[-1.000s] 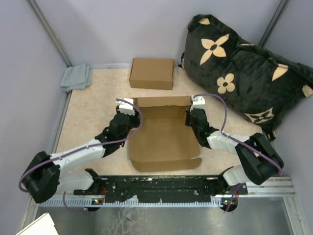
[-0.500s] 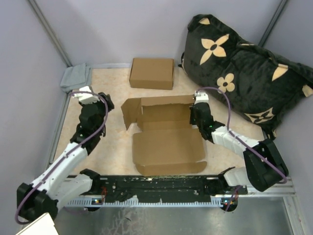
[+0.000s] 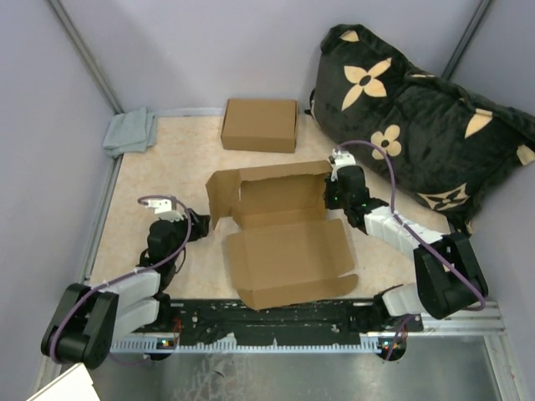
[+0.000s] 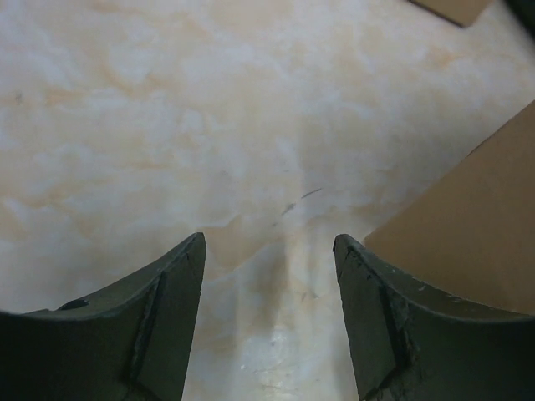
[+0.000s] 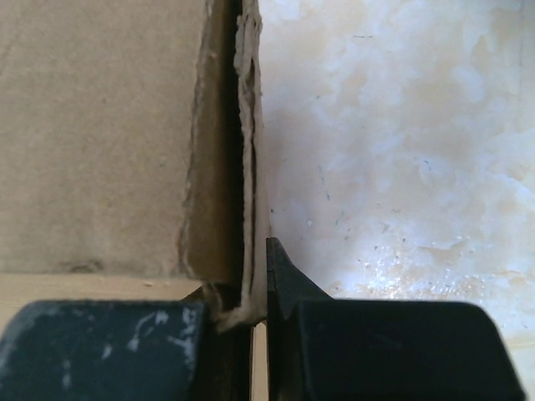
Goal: Fold the paper box
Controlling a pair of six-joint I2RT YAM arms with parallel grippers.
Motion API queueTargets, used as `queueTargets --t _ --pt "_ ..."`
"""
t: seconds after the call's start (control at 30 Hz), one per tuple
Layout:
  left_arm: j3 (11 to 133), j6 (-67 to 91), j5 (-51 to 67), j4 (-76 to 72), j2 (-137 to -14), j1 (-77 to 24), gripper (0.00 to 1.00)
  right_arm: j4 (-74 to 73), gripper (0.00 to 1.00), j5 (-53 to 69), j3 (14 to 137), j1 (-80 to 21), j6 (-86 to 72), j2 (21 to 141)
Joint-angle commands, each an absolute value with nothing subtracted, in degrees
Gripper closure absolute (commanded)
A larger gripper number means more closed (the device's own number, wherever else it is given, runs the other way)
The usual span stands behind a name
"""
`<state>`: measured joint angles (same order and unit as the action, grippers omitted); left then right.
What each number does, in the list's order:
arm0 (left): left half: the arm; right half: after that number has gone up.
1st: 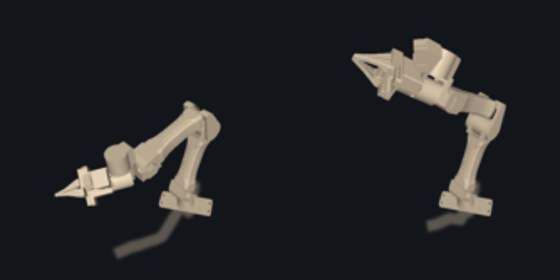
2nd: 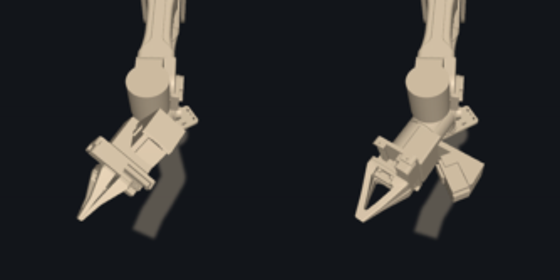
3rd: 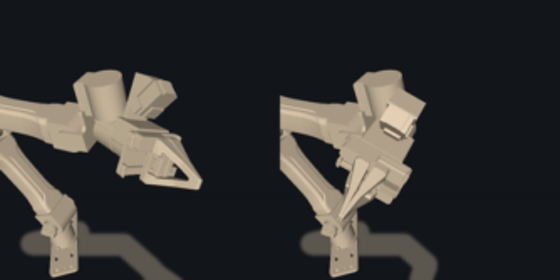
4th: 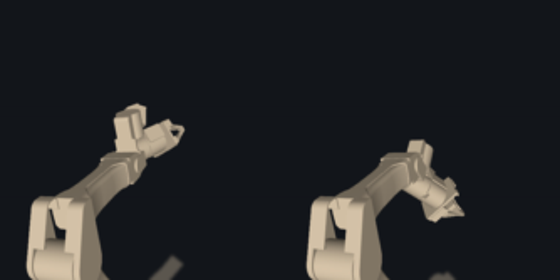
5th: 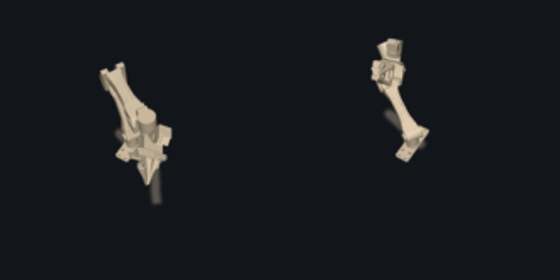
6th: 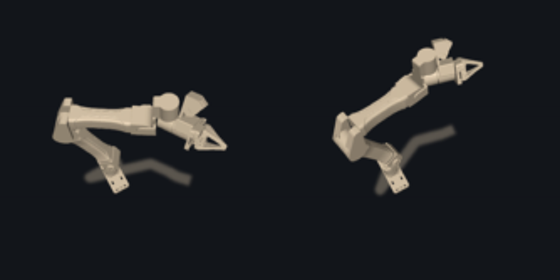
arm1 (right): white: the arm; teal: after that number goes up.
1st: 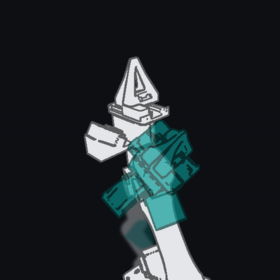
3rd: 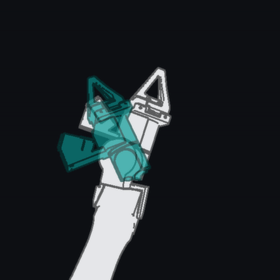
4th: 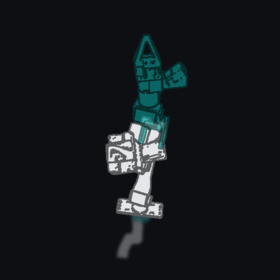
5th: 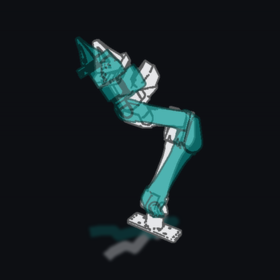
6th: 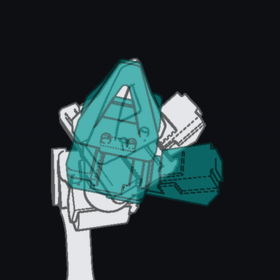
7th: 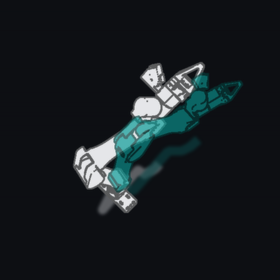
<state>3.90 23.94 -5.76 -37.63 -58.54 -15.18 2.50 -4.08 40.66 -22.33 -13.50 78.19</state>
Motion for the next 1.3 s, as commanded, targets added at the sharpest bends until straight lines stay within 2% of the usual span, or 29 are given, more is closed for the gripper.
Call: queueTargets --t 0.0,0.17,0.63,1.03,1.27 --pt "5.87 21.29 5.1 -57.66 -62.58 -14.4 0.31 3.41 1.0 1.0 43.86 -22.26 -12.13 77.42" --pt "7.84 18.44 6.51 -53.01 -59.91 -14.0 0.31 0.77 0.99 0.64 44.51 -22.28 -10.59 76.18" --pt "5.69 20.39 27.37 -58.29 -59.45 -13.89 0.35 -0.65 0.98 1.32 47.04 -22.15 -9.67 76.69" --pt "3.0 24.35 30.29 -55.04 -51.16 -14.05 0.34 -0.09 0.98 1.67 46.07 -22.17 -9.91 76.65" --pt "7.03 23.82 33.04 -59.16 -61.73 -14.24 0.35 0.75 0.98 3.76 45.21 -22.15 -10.35 75.6"
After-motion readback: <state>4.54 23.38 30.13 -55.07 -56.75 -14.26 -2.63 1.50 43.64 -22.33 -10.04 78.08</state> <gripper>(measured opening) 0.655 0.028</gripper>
